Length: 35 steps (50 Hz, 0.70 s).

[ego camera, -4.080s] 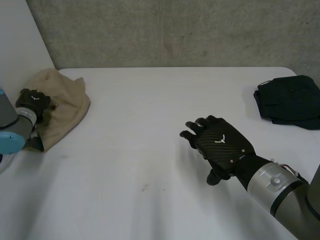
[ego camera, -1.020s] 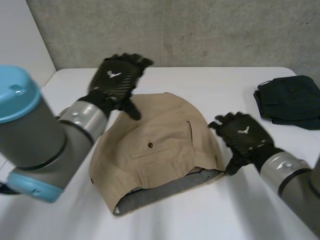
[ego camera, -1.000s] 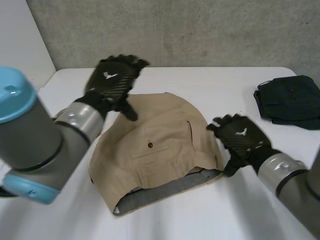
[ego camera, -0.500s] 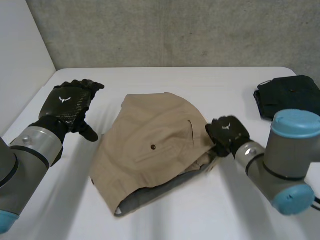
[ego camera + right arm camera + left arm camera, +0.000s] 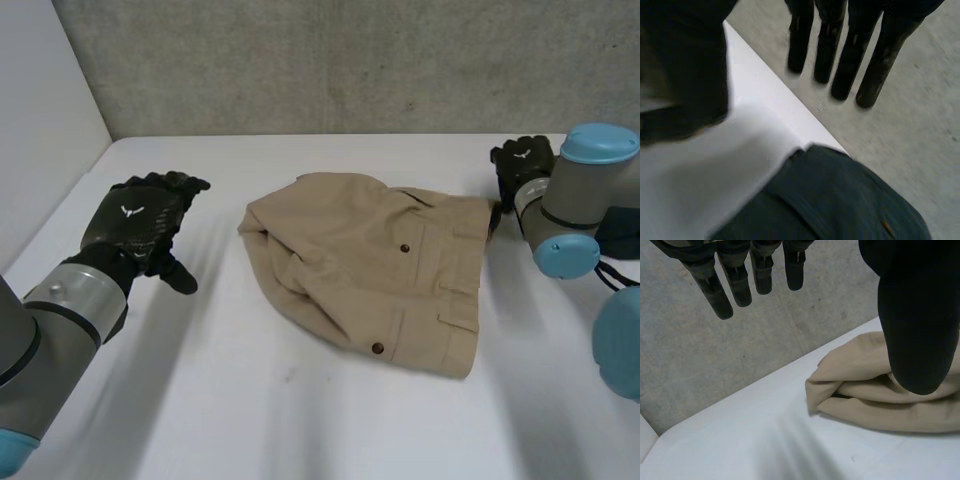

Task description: Fold the laundry.

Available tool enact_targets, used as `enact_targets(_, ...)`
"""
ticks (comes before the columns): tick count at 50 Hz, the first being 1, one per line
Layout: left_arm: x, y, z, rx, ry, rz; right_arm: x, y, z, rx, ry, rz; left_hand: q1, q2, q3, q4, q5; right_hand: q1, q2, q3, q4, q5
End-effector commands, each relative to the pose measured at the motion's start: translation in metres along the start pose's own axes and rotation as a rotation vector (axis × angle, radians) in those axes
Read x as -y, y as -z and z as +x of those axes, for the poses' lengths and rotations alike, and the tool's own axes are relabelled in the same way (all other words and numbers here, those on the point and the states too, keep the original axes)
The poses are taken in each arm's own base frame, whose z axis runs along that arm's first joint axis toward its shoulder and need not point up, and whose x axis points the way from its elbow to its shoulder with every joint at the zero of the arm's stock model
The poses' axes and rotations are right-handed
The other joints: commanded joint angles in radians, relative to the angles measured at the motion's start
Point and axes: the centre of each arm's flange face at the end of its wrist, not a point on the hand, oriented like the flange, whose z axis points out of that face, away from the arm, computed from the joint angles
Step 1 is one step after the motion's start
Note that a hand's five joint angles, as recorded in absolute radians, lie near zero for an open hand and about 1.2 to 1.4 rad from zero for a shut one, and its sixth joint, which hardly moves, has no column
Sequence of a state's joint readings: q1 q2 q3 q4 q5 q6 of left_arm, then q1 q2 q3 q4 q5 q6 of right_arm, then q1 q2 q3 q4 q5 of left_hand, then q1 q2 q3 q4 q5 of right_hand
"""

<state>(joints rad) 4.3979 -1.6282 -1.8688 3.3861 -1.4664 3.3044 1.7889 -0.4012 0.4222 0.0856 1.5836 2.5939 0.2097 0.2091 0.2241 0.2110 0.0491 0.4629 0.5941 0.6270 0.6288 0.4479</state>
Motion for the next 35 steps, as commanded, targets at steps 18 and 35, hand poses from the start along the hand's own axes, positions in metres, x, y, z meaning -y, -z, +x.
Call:
enact_targets(18, -0.043, -0.065, 0.011, -0.108, -0.004, -0.106, 0.051, 0.182, 0.006, 0.417, -0.074, -0.161, 0.253, 0.254, 0.239, 0.252, 0.239, -0.173, -0.304, -0.337, -0.339, -0.332)
enact_targets(35, -0.088, -0.118, 0.048, -0.305, -0.233, -0.163, 0.023, 0.307, -0.041, 0.711, -0.153, -0.315, 0.324, 0.324, 0.309, 0.323, 0.31, 0.118, -0.013, -0.046, -0.048, -0.041)
